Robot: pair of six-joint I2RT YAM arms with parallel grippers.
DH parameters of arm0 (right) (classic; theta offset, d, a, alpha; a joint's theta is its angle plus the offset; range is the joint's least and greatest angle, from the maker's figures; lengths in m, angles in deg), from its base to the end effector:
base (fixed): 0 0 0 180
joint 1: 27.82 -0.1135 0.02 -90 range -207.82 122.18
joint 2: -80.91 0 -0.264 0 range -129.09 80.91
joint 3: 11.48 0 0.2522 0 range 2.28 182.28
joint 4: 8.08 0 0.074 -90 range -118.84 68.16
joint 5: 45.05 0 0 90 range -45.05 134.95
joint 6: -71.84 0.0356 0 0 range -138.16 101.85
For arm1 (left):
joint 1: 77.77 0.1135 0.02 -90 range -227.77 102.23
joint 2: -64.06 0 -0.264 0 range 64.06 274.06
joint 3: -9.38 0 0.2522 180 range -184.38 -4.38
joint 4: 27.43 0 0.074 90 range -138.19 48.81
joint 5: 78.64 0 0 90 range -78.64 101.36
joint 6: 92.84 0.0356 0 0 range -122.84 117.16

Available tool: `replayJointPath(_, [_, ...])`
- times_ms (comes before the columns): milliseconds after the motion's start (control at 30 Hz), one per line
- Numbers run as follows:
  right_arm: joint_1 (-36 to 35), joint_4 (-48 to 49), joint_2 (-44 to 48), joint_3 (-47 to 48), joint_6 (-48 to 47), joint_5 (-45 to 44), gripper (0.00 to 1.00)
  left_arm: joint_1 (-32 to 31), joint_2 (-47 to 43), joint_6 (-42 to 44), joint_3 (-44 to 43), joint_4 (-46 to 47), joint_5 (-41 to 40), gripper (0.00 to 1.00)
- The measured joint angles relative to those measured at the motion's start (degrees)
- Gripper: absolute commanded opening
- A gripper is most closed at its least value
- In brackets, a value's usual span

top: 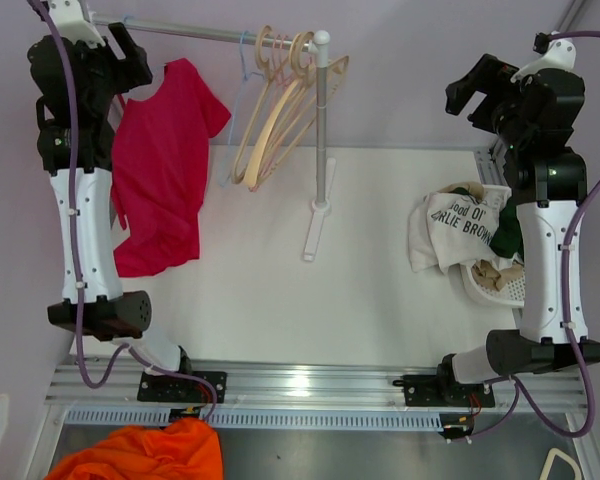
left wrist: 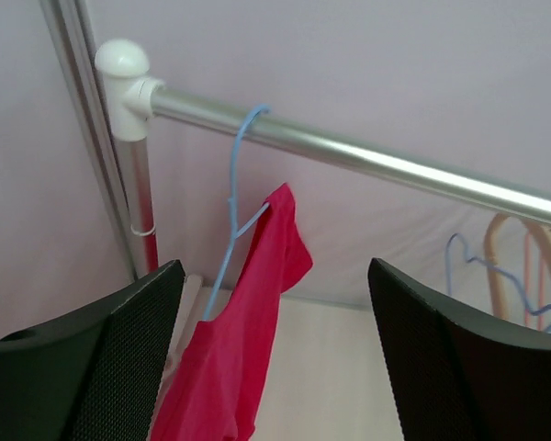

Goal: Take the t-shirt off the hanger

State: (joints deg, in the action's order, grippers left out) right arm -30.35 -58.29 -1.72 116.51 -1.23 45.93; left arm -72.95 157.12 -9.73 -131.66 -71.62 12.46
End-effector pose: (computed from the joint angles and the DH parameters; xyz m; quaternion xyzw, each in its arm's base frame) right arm 0.2723 0.0126 0.5455 0.0866 0.7313 0.1205 0.6657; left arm 0.3112 0.0256 0.5717 -0.0627 0.6805 -0.0197 0.7298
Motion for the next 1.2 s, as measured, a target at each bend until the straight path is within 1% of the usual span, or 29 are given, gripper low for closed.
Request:
replayJointPath(100, [0.0, -0.02, -0.46, 0.0, 0.0, 0.0, 1.0, 0.87, 2.56, -0.13, -0.5, -1.4, 0.04, 0.89])
replayJointPath(200, [-0.02, -0.02, -1.14, 0.0, 0.0, 0.0, 0.99, 1.01, 5.77, -0.15, -1.01, -2.91, 0.0, 0.95])
replayJointPath(300, [-0.07, -0.02, -1.84, 0.02, 0.0, -0.02, 0.99, 1.57, 8.5, -0.2, -1.01, -4.02, 0.15, 0.98])
replayJointPath(567, [-0.44, -0.04, -3.48, 1.11, 0.0, -0.07, 0.99, 4.66, 12.13, -2.16, -1.79, -4.31, 0.85, 0.94])
replayJointPath(667, [-0.81, 0.09, -4.07, 2.21, -0.02, -0.31, 0.99, 5.25, 13.4, -2.67, -3.65, -3.61, 1.11, 0.85])
replayJointPath(700, [-0.98, 0.13, -4.09, 2.34, -0.02, -0.46, 0.99, 5.29, 13.81, -2.75, -4.26, -3.3, 1.33, 0.78])
replayJointPath(733, [-1.14, 0.13, -4.09, 2.38, -0.02, -0.48, 0.99, 5.33, 14.34, -3.08, -4.92, -2.75, 1.81, 0.75])
replayJointPath(800, [-1.36, 0.17, -4.15, 2.49, -0.07, -0.5, 1.0, 5.33, 15.1, -3.37, -5.68, -1.38, 2.95, 0.69])
replayJointPath(867, [-1.49, 0.17, -4.24, 2.49, -0.07, -0.52, 0.99, 5.33, 15.67, -3.65, -5.95, -0.35, 4.42, 0.69])
replayJointPath(967, [-1.49, 0.17, -4.48, 2.49, -0.09, -0.55, 1.0, 5.33, 16.76, -3.78, -6.54, 0.83, 6.47, 0.59])
replayJointPath(1000, [-1.49, 0.17, -4.59, 2.49, -0.09, -0.55, 1.0, 5.33, 17.25, -3.85, -6.95, 0.94, 6.99, 0.48])
replayJointPath(1067, [-1.51, 0.2, -4.72, 2.49, -0.11, -1.05, 0.99, 5.33, 18.25, -4.24, -7.69, 1.46, 7.85, 0.42])
replayJointPath(1100, [-1.51, 0.17, -4.81, 2.49, -0.11, -1.2, 0.99, 5.33, 18.6, -4.26, -7.82, 1.6, 8.15, 0.35])
replayJointPath(1133, [-1.51, 0.2, -4.9, 2.49, -0.13, -1.44, 1.0, 5.33, 18.91, -4.52, -7.85, 1.66, 8.35, 0.26])
replayJointPath(1167, [-1.51, 0.15, -4.92, 2.49, -0.13, -1.62, 1.0, 5.33, 19.17, -4.61, -7.85, 1.66, 8.5, 0.06])
replayJointPath(1200, [-1.51, 0.15, -4.96, 2.49, -0.13, -1.7, 0.99, 5.33, 19.34, -4.98, -7.85, 1.68, 8.63, 0.01])
